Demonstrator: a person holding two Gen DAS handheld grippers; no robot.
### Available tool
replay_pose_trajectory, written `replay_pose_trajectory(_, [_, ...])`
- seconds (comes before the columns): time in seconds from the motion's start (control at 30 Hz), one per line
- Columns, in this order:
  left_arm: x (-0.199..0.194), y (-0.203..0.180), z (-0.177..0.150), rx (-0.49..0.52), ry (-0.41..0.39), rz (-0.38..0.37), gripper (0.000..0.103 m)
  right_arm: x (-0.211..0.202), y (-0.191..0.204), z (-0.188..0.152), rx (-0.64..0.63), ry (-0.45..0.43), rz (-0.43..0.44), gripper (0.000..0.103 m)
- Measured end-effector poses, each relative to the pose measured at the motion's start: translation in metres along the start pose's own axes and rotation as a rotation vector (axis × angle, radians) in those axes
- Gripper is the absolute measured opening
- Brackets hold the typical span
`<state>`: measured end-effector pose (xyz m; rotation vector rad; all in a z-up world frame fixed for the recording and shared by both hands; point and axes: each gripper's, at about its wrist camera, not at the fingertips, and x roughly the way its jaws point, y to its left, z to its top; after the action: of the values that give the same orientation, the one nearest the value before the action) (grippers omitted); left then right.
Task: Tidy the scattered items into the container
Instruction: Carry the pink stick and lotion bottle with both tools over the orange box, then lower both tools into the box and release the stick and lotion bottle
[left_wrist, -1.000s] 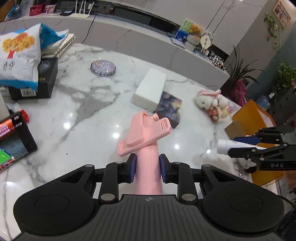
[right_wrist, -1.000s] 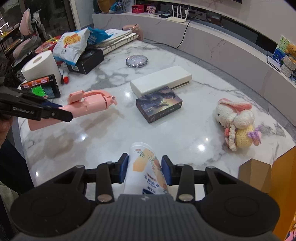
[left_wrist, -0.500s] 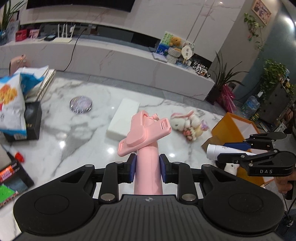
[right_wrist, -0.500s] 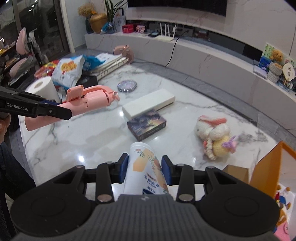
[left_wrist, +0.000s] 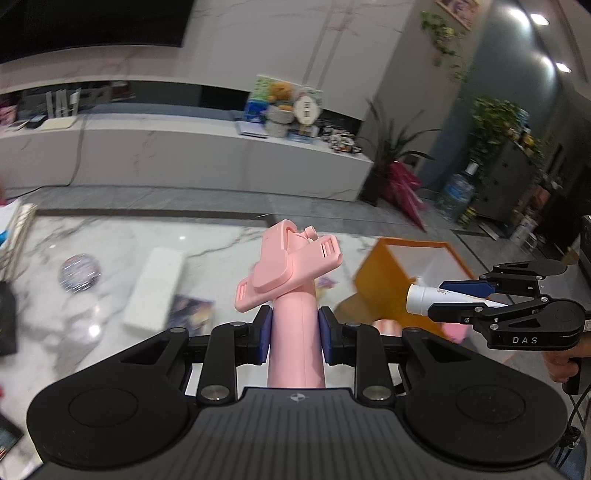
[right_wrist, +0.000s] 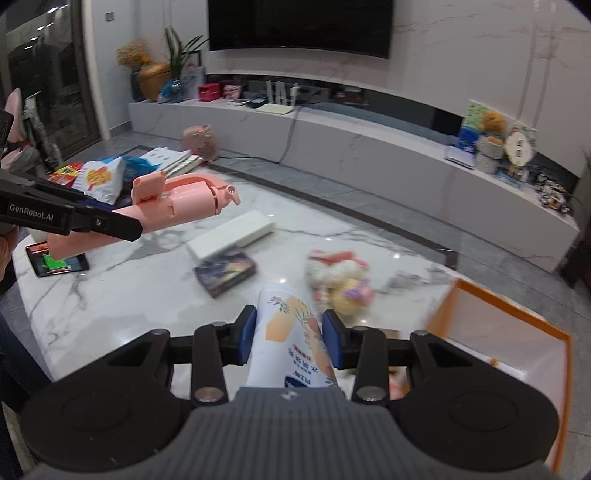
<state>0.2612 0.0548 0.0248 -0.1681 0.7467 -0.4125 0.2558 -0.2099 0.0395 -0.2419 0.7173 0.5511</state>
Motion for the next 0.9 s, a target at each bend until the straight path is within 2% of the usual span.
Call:
replay_pose_trajectory(0.27, [0.034, -0.052, 0.017, 0.071, 0.013, -0.088, 0.031, -0.035, -0.05, -0.014, 0.04, -0.014, -0.099, 0.042])
replay_pose_trajectory(0.53, [0.076, -0.109, 0.033, 0.128, 0.04, -0.175, 0.031, -0.046, -0.095, -0.039, 0.086, 0.005, -0.184, 0.041])
replay_pose_trajectory(0.63, [0.101, -0.122, 0.035, 0.089, 0.063, -0.218, 0.03, -0.046, -0.109, -0.049, 0.108, 0.01, -0.21, 0.041])
replay_pose_trajectory(0.8, [0.147, -0.136, 0.034, -0.046, 0.1, -0.29, 0.031, -0.046, -0.132, -0.063, 0.136, 0.019, -0.264, 0.041])
replay_pose_trajectory(0.9, [0.174, -0.141, 0.03, -0.14, 0.115, -0.294, 0.03, -0.042, -0.145, -0.071, 0.147, 0.033, -0.305, 0.041])
